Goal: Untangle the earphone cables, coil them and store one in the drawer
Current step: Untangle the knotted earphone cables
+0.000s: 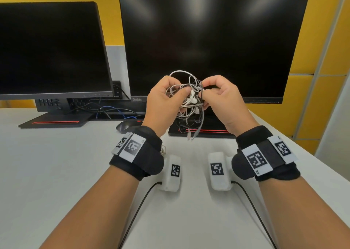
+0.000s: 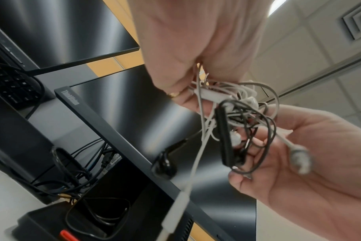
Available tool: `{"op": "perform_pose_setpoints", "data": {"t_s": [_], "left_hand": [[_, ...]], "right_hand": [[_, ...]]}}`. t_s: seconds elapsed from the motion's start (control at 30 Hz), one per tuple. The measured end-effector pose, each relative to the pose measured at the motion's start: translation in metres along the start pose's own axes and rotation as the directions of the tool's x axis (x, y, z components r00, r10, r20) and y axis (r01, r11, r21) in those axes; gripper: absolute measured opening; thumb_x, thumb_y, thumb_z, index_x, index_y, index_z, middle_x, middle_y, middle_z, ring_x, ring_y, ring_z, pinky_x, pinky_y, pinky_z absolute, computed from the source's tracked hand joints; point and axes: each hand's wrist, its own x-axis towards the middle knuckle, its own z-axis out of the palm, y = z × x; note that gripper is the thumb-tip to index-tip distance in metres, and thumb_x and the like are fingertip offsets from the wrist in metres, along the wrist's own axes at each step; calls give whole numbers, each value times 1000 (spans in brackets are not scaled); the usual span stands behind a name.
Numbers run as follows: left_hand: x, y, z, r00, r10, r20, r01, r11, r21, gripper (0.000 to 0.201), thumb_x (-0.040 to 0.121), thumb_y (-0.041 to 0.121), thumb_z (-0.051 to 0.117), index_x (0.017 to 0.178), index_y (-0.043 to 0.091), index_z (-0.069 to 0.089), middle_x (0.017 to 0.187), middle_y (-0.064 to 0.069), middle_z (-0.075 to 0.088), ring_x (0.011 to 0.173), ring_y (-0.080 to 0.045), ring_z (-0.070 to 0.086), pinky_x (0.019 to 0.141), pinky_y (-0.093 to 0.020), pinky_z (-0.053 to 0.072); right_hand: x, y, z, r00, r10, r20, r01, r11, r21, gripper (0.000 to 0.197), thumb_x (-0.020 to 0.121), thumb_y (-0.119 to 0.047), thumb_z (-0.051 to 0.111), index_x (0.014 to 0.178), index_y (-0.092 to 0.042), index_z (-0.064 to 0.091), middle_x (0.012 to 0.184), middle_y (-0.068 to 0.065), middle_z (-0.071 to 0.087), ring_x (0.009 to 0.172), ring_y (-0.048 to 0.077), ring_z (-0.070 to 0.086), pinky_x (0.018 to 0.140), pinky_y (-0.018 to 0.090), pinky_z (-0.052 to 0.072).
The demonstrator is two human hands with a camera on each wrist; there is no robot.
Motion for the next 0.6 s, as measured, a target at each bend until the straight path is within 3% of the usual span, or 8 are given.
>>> {"op": "perform_pose_setpoints", "data": {"t_s": [0.1,0.2,0.27,0.33,0.43,0.53,0.6], "left_hand": [[0,2,-2,1000,17,-8,-17,999,-32,11,91,13,65,85,18,56,76,3,59,67,-6,59,57,-22,52],[-1,5,-2,996,20,83,-15,998,-67,6,94,12,59,94,17,61,83,7,62,76,-2,61,69,-18,50],[-2,7,-2,978,24,208,-1,994,-112,13,94,9,57,104,17,62,93,6,64,86,-4,63,75,-20,52],[-3,8,-2,962,43,269,-9,992,-128,21,92,5,60,110,15,60,98,5,65,91,-5,63,78,-21,52],[-2,8,-1,979,43,198,-24,995,-100,15,91,7,64,103,14,62,93,-2,64,85,-9,62,75,-23,53],[-1,5,-1,996,33,80,-26,996,-82,7,90,10,64,92,15,61,88,-13,60,79,-19,60,70,-30,57],[1,2,0,999,32,36,-29,998,-61,6,89,12,65,90,15,60,87,-13,60,79,-26,61,71,-38,57]], "right_hand": [[0,0,0,1000,-5,28,7,998,-54,14,95,-14,57,91,-7,68,76,5,67,66,4,61,63,16,52],[0,-1,-1,1000,-2,-21,1,1000,-25,11,94,-12,58,85,-13,64,80,4,65,69,3,59,63,15,49],[0,-1,-3,998,12,-58,-10,999,36,10,95,-11,57,86,-15,59,79,2,64,66,2,59,59,13,47],[1,-1,-4,996,15,-90,-9,998,63,9,96,-10,56,89,-16,57,78,3,64,67,7,61,62,19,49],[0,-2,-3,996,15,-83,-10,998,62,12,95,-6,54,91,-17,55,78,9,64,68,14,61,62,24,50],[-3,-6,-1,999,5,-32,-3,998,68,17,93,2,49,94,-14,55,77,6,64,62,5,62,54,14,47],[-3,-7,0,1000,14,0,-14,998,64,21,92,1,51,101,-17,56,74,3,65,61,3,62,55,11,46]]}}
